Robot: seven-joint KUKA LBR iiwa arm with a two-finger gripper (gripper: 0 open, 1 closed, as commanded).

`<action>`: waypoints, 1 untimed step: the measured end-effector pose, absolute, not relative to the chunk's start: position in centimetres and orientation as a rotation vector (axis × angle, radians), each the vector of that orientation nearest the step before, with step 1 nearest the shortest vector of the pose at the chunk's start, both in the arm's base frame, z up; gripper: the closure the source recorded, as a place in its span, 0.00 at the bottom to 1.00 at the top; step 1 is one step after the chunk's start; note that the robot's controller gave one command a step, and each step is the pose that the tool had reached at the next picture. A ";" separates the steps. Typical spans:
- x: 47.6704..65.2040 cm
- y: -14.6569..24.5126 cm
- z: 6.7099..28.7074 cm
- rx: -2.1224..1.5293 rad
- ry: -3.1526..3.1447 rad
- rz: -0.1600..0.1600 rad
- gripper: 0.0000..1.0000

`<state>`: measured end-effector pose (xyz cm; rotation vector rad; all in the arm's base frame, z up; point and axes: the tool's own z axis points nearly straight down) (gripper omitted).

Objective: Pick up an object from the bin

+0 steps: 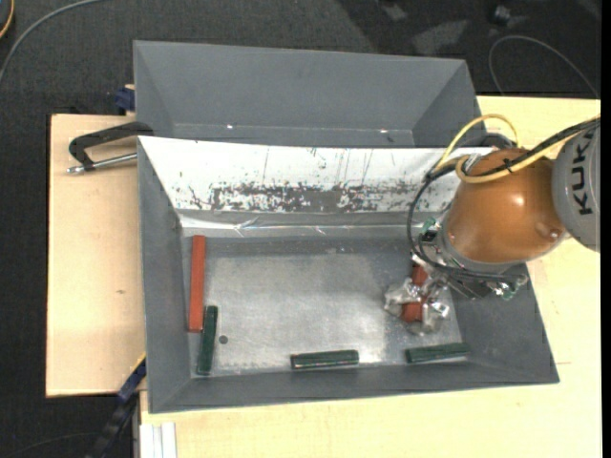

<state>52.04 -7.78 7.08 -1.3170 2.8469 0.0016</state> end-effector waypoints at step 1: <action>54.0 -6.5 7.1 -1.033 2.969 0.014 1.00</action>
Offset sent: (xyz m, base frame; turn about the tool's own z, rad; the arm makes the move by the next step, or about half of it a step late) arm 0.0206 0.0073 0.0005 0.1997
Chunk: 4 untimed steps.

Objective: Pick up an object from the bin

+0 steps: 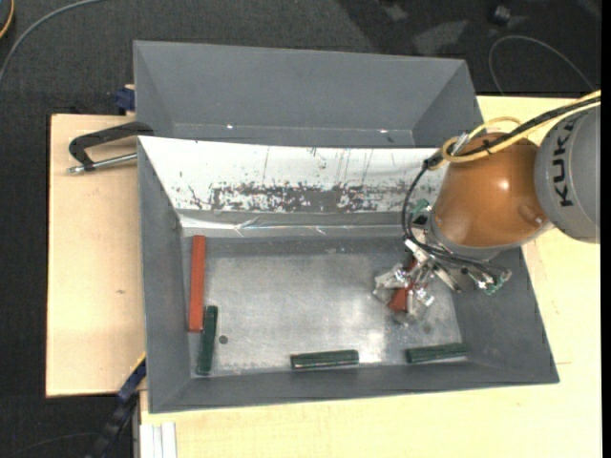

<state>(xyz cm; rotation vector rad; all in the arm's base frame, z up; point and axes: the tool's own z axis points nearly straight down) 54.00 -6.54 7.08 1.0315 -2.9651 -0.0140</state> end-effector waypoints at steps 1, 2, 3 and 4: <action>54.5 -4.2 21.9 1.034 -2.982 0.007 1.00; 54.3 -4.3 21.5 1.028 -2.974 0.000 0.00; 60.1 -9.8 13.1 0.892 -3.017 0.001 0.00; 55.9 -11.5 6.9 1.798 -2.574 -0.004 0.00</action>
Offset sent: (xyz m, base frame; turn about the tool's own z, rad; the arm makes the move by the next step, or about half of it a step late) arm 0.0018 0.0218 0.1426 0.0014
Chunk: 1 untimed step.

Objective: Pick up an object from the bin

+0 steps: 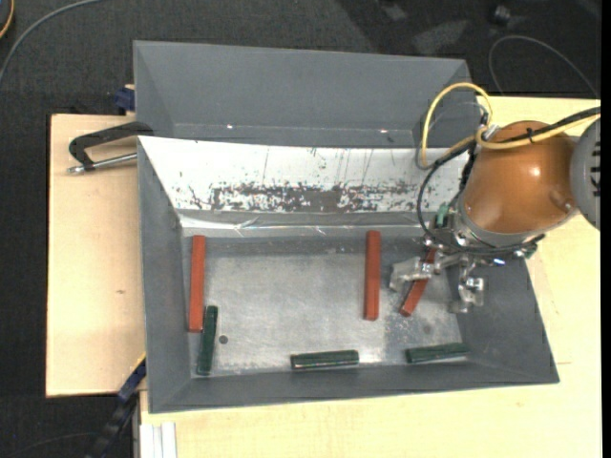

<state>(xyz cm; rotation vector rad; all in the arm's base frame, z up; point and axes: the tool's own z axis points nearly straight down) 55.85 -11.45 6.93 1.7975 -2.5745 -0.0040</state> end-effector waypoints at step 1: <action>56.0 -11.4 7.1 1.799 -2.578 -0.002 1.00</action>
Offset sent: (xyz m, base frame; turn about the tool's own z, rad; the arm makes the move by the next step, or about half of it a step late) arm 0.0000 0.0000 0.0000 0.0000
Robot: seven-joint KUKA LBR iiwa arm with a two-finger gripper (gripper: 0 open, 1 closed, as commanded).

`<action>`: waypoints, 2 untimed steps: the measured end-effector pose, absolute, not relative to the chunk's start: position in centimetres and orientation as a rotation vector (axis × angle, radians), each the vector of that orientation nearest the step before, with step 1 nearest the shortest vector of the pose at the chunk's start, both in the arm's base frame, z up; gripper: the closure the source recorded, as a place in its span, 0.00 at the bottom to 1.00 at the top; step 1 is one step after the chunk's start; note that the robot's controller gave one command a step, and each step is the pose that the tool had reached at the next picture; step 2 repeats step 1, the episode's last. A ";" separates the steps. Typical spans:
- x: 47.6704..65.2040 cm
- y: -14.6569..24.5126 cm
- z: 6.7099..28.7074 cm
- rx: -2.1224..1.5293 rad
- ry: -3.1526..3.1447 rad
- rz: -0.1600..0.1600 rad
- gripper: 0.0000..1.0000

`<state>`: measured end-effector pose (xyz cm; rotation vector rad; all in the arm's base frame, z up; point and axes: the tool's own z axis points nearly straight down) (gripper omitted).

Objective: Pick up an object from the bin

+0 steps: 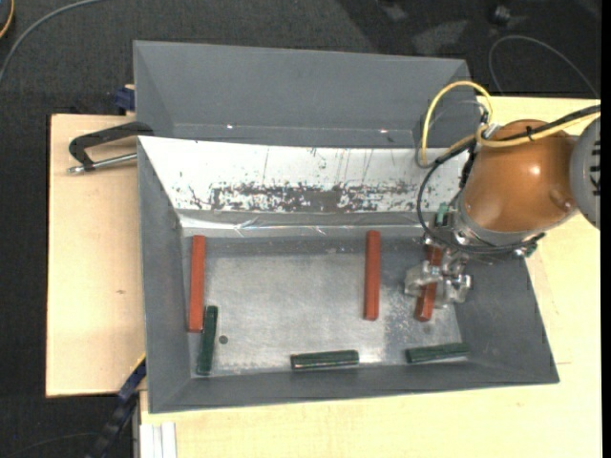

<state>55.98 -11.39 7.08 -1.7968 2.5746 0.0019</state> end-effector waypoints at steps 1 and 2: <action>55.5 -9.7 21.6 -1.633 2.670 -0.012 1.00; 55.5 -9.7 21.6 -1.633 2.670 -0.012 1.00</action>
Offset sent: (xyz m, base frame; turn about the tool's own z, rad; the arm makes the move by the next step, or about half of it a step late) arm -0.0081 0.0158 0.1393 0.1190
